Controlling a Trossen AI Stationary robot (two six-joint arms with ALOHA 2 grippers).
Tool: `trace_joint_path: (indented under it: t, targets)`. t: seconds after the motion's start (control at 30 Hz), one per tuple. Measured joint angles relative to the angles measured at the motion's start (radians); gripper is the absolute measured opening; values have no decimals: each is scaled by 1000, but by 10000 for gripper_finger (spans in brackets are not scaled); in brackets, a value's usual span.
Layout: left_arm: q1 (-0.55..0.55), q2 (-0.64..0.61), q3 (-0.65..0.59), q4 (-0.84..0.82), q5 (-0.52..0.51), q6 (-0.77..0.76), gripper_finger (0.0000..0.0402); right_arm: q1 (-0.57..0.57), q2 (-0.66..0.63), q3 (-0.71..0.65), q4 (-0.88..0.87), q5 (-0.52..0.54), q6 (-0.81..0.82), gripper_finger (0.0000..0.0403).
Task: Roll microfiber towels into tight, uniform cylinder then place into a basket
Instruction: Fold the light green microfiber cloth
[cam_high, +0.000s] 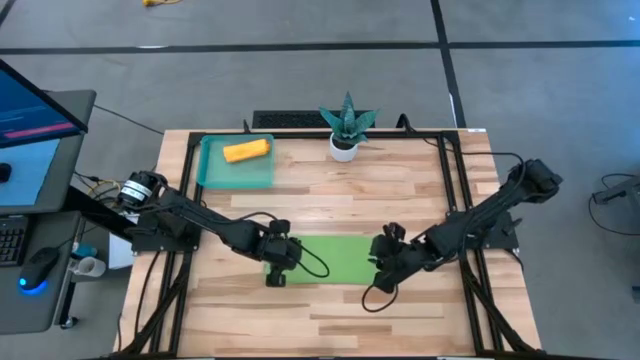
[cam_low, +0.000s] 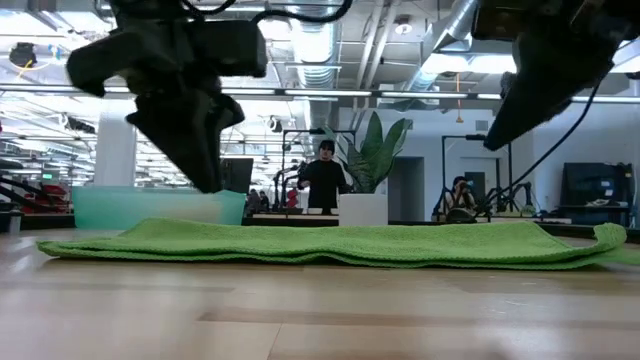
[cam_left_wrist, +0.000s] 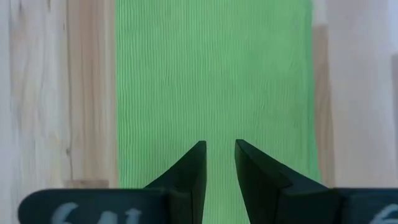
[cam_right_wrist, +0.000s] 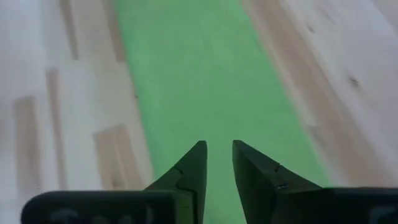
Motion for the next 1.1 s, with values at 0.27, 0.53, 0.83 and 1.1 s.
trace_joint_path:
  t: [0.27,0.53,0.83,1.1]
  targets:
    - [0,16,-12,198,-5,26,69,-24,114,-24,249,-22,-19,98]
    - [9,51,-68,271,-17,-13,54,-44,213,-27,310,-252,52,98]
    - [31,126,-77,244,27,-61,42,-80,284,-22,219,-264,214,77]
    - [31,126,-77,239,89,-105,41,-194,291,-18,152,-266,145,39]
